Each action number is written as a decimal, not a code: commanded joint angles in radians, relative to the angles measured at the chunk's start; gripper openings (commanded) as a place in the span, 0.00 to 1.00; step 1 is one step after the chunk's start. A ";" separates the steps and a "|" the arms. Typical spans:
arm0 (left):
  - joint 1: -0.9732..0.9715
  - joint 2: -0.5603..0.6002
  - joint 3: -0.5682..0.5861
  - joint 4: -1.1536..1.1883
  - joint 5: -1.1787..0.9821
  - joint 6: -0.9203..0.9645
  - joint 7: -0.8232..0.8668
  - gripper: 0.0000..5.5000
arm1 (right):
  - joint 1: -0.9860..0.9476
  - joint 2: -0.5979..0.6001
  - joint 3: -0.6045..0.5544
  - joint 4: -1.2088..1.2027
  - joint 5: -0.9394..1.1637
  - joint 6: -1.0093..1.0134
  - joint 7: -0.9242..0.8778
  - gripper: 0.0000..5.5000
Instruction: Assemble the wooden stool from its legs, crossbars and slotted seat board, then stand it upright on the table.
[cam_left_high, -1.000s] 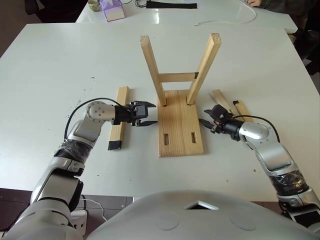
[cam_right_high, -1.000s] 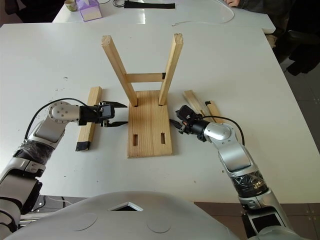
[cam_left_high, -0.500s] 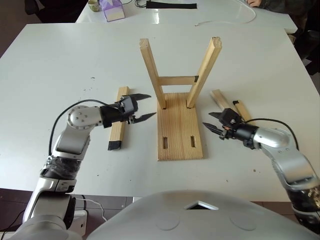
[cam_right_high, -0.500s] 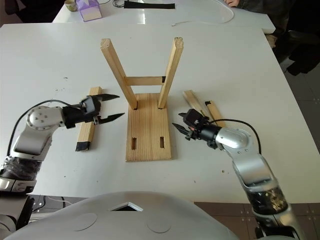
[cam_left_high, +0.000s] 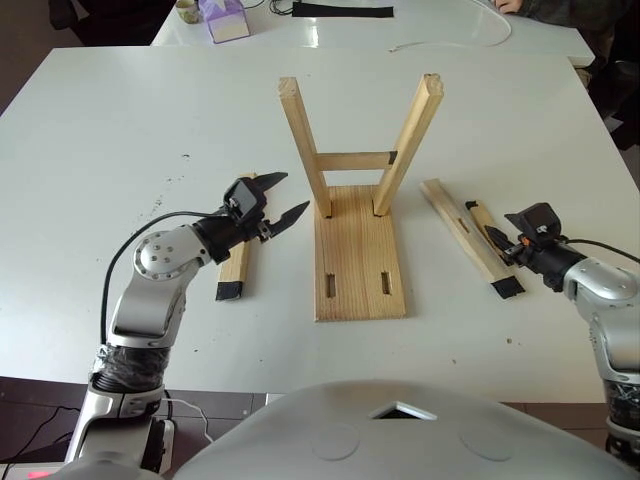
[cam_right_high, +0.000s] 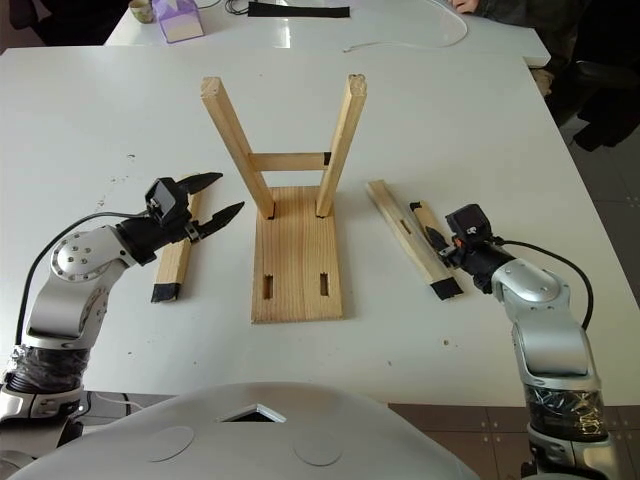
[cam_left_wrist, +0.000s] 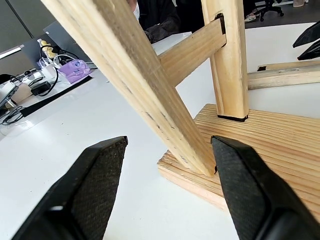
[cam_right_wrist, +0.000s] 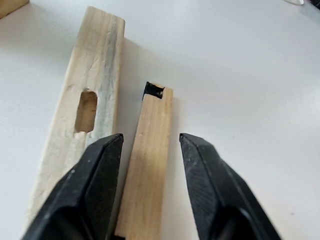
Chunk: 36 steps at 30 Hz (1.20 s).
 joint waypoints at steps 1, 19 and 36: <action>0.002 -0.002 -0.027 0.011 0.031 -0.012 0.007 0.57 | 0.009 0.004 0.011 0.040 0.001 -0.018 0.007 0.38; 0.006 0.004 -0.026 0.015 0.050 -0.008 0.016 0.57 | 0.069 -0.015 0.004 0.117 0.002 -0.044 0.016 0.38; -0.106 -0.021 0.145 -0.110 -0.244 0.237 0.048 0.57 | -0.032 -0.024 -0.145 -0.026 0.178 0.009 0.052 0.24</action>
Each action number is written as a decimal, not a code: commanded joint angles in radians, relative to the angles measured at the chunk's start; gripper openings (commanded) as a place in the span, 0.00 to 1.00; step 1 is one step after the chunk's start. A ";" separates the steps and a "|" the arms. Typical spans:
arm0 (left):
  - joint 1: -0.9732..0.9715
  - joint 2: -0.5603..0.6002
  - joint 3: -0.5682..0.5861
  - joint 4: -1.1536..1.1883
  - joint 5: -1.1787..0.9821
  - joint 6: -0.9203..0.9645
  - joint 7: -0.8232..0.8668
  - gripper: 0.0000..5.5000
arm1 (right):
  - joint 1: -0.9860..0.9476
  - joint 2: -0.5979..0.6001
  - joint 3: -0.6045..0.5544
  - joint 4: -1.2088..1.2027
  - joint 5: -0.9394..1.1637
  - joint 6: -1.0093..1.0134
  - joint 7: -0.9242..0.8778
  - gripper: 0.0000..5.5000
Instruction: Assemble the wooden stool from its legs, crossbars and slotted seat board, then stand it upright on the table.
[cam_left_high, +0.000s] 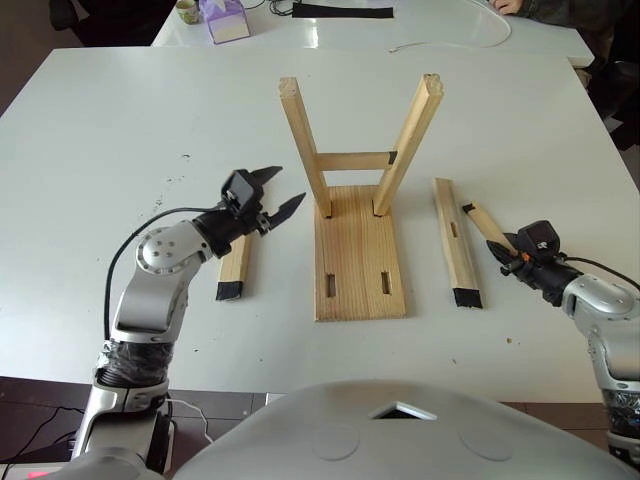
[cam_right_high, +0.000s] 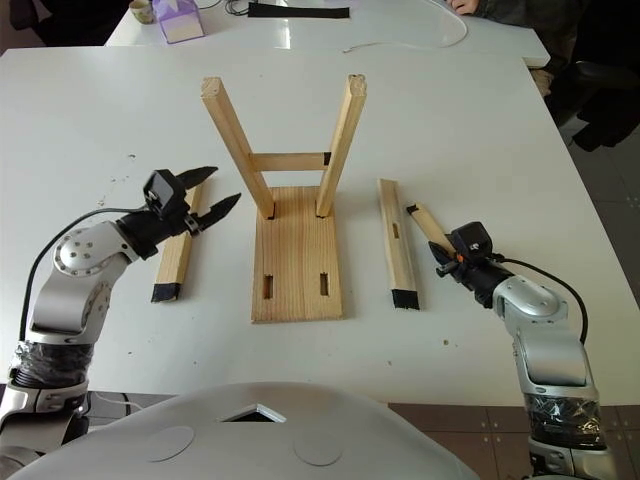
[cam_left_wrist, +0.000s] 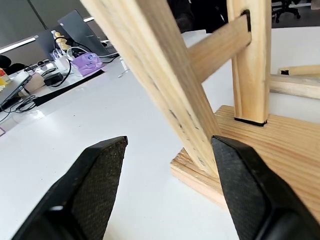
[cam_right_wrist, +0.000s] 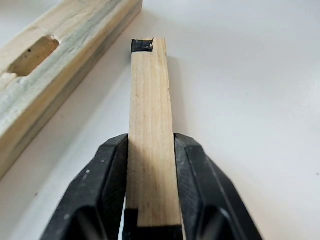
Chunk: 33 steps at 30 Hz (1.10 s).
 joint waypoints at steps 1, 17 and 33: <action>-0.059 0.016 0.079 -0.133 -0.195 0.147 -0.011 0.57 | -0.103 -0.029 -0.118 -0.153 0.163 0.043 0.065 0.24; -0.201 0.077 0.099 -0.338 -0.923 0.427 -0.077 0.76 | -0.435 -0.127 -0.161 -0.325 1.274 0.288 0.182 0.24; -0.313 0.065 -0.003 -0.299 -0.892 0.429 -0.116 0.55 | -0.538 -0.136 0.047 -0.283 1.236 0.332 0.246 0.24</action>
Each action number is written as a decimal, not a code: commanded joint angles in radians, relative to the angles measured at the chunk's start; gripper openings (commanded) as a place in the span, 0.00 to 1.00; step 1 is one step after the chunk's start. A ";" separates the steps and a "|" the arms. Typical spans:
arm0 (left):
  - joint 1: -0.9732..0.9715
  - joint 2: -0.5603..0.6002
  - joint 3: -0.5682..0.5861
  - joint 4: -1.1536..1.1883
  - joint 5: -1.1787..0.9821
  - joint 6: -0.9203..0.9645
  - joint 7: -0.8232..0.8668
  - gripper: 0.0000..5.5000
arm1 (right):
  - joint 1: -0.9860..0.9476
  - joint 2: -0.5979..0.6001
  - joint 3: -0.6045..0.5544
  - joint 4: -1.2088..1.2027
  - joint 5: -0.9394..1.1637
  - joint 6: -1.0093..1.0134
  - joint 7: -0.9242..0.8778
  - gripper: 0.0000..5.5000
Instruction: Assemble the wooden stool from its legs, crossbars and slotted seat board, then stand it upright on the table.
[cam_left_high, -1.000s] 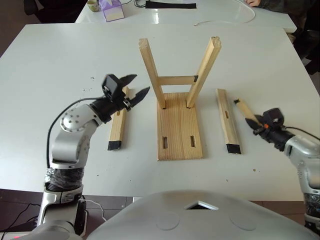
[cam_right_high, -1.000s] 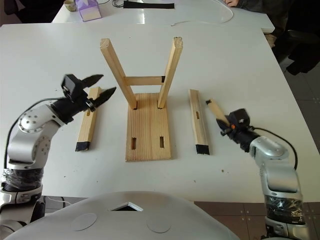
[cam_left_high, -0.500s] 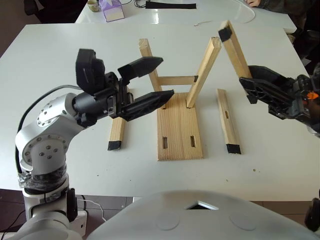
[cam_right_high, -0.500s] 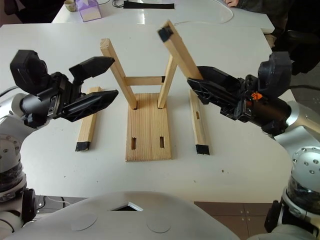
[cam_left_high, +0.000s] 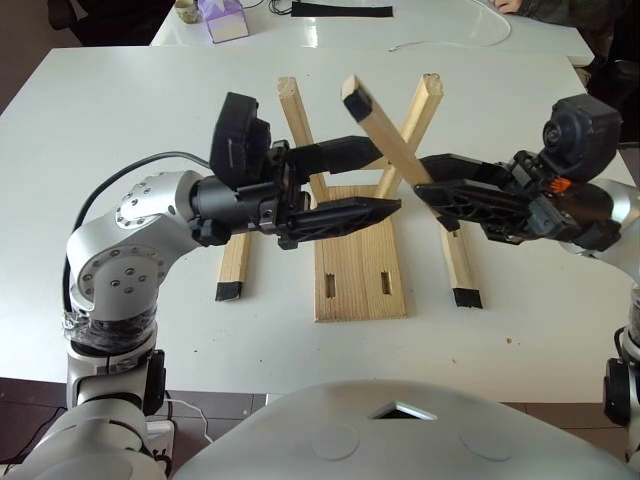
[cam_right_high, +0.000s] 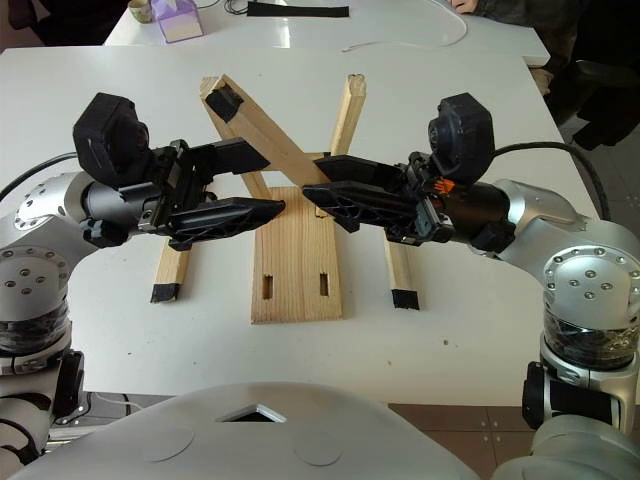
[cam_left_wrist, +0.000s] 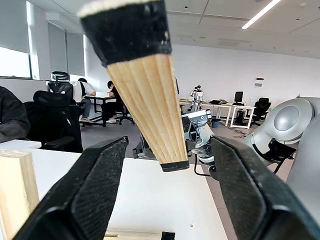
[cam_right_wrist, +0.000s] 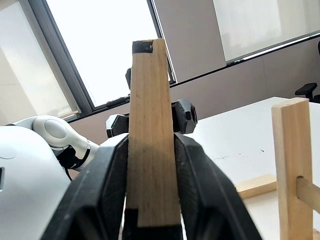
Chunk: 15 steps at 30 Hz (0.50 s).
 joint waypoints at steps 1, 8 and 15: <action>-0.043 -0.004 -0.005 0.016 -0.007 0.015 0.011 0.55 | -0.016 -0.026 0.034 -0.012 -0.070 0.010 0.046 0.24; -0.060 -0.013 -0.017 0.042 0.009 0.027 0.018 0.55 | -0.018 -0.029 0.116 -0.040 -0.268 -0.038 0.118 0.24; -0.046 -0.006 -0.025 0.049 0.030 0.030 -0.021 0.55 | -0.058 -0.008 0.095 -0.014 -0.268 -0.051 0.138 0.24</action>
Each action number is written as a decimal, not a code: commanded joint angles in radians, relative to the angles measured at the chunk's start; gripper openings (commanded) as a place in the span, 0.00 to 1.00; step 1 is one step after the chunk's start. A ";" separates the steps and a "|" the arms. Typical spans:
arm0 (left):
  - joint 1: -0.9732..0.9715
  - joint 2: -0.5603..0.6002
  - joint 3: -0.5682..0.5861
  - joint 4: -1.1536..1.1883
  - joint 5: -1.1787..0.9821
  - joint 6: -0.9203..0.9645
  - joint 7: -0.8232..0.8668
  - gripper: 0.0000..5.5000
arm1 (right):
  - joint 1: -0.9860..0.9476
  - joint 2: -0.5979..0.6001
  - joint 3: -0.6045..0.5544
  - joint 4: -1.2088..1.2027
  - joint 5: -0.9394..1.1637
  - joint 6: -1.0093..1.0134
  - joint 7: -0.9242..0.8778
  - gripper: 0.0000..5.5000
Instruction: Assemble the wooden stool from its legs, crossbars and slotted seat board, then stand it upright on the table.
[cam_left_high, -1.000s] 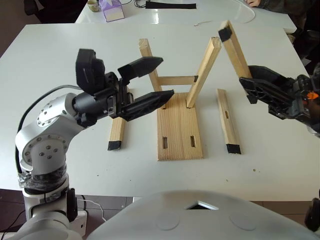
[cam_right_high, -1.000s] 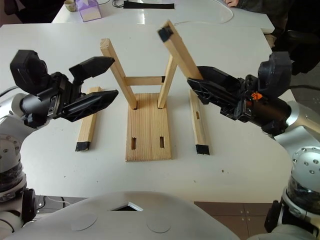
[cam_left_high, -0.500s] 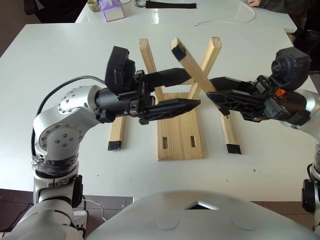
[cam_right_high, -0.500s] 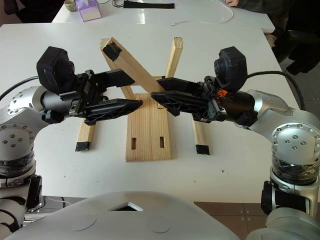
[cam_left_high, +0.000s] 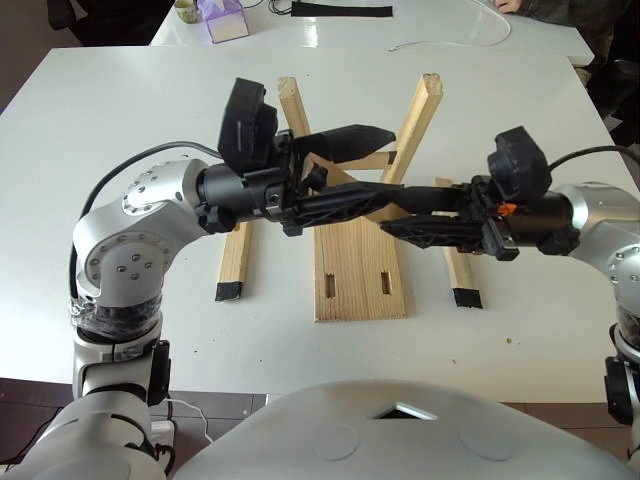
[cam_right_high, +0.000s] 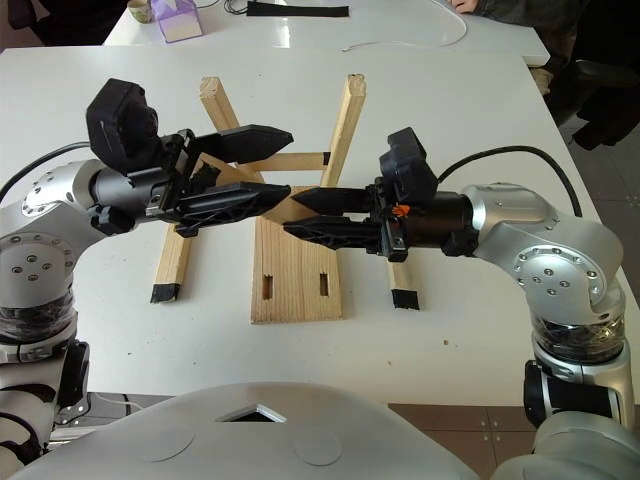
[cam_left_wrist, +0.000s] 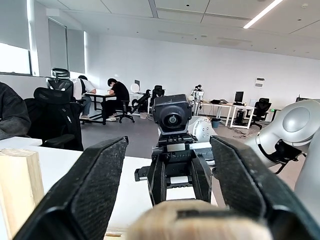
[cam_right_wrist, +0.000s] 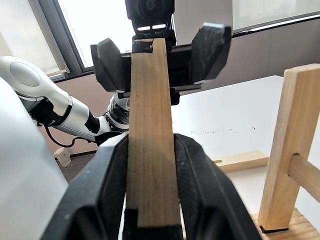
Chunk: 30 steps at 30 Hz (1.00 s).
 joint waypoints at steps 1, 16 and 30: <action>0.000 0.010 -0.008 0.002 0.015 0.011 -0.019 0.55 | -0.035 0.005 -0.026 0.013 0.013 -0.009 0.010 0.24; 0.013 0.014 0.023 -0.041 -0.045 0.008 -0.070 0.34 | -0.069 0.029 -0.049 0.062 0.010 -0.005 0.003 0.24; 0.027 0.038 -0.009 0.001 0.075 -0.017 -0.132 0.24 | -0.059 0.055 -0.029 0.037 -0.117 -0.057 -0.019 0.32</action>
